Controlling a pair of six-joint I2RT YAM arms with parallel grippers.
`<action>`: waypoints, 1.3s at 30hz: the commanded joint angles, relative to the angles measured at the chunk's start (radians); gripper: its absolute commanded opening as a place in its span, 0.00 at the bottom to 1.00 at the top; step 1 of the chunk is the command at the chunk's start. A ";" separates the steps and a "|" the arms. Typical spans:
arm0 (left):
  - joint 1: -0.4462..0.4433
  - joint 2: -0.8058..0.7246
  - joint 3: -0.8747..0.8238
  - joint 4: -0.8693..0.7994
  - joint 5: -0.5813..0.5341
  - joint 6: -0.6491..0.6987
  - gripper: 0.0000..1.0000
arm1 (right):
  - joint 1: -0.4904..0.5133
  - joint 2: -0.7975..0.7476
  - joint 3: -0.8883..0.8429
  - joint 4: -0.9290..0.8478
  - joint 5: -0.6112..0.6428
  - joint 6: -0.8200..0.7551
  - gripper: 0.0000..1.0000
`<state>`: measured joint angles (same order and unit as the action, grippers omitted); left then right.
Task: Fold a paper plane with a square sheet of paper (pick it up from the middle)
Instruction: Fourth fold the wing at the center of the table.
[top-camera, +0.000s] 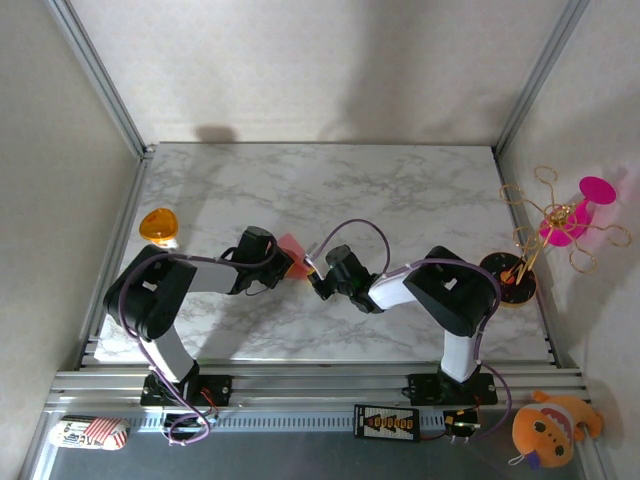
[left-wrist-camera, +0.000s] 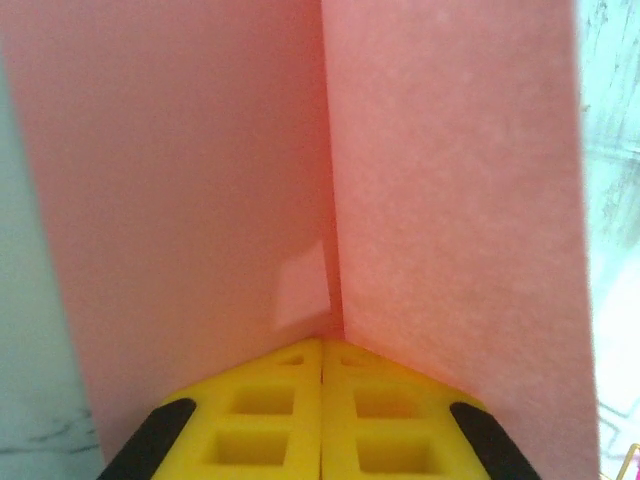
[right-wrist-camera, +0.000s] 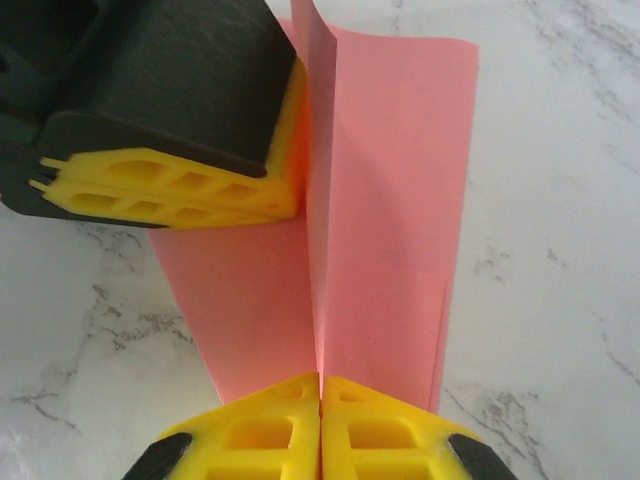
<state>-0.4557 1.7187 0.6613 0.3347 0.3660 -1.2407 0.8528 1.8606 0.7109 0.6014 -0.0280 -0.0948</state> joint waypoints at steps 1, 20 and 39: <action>-0.006 -0.049 0.011 -0.066 -0.042 0.028 0.06 | -0.011 0.024 0.022 -0.046 -0.045 0.033 0.09; 0.002 -0.115 -0.046 -0.073 -0.078 0.037 0.07 | -0.040 0.107 0.180 -0.334 -0.220 0.207 0.06; 0.003 -0.071 -0.043 -0.081 -0.106 0.069 0.09 | -0.103 0.130 0.326 -0.536 -0.390 0.301 0.05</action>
<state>-0.4553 1.6356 0.6258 0.2642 0.2897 -1.1965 0.7620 1.9568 1.0256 0.1661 -0.3603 0.1749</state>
